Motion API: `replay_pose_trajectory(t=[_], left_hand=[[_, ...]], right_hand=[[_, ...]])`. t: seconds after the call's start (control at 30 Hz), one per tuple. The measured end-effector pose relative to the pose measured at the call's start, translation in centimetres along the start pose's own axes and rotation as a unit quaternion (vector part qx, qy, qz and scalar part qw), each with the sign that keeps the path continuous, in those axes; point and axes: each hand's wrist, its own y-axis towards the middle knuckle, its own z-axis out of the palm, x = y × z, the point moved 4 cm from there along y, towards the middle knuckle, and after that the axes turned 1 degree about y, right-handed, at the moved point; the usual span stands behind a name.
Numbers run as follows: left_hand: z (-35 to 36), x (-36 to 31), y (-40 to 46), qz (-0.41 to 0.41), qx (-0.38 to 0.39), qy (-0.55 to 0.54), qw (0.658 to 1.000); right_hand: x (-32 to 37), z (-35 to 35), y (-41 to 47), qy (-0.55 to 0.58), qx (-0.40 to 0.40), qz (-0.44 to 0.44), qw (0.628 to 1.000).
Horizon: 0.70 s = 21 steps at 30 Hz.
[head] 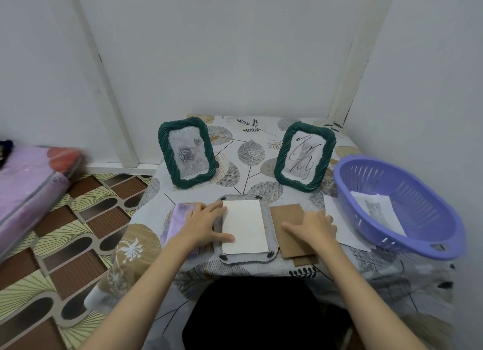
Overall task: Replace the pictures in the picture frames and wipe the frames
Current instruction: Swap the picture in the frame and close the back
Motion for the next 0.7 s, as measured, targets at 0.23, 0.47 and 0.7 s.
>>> replay_pose_trajectory(t=[0.23,0.47,0.7], left_hand=[[-0.1,-0.2,-0.3,-0.003,0.022,0.024,0.999],[-1.0,-3.4,0.2,0.018,-0.124,-0.228,0.966],[-0.4,-10.6,-0.4,-0.048,0.031,-0.629,0.775]], right_hand=[[-1.7,-0.8,1.6,0.286,0.070,0.063,0.954],[-0.3,-4.7,0.0,0.431,-0.005,-0.063,0.900],[2.7,-4.3,-1.7,0.462,0.023,-0.199,0.864]])
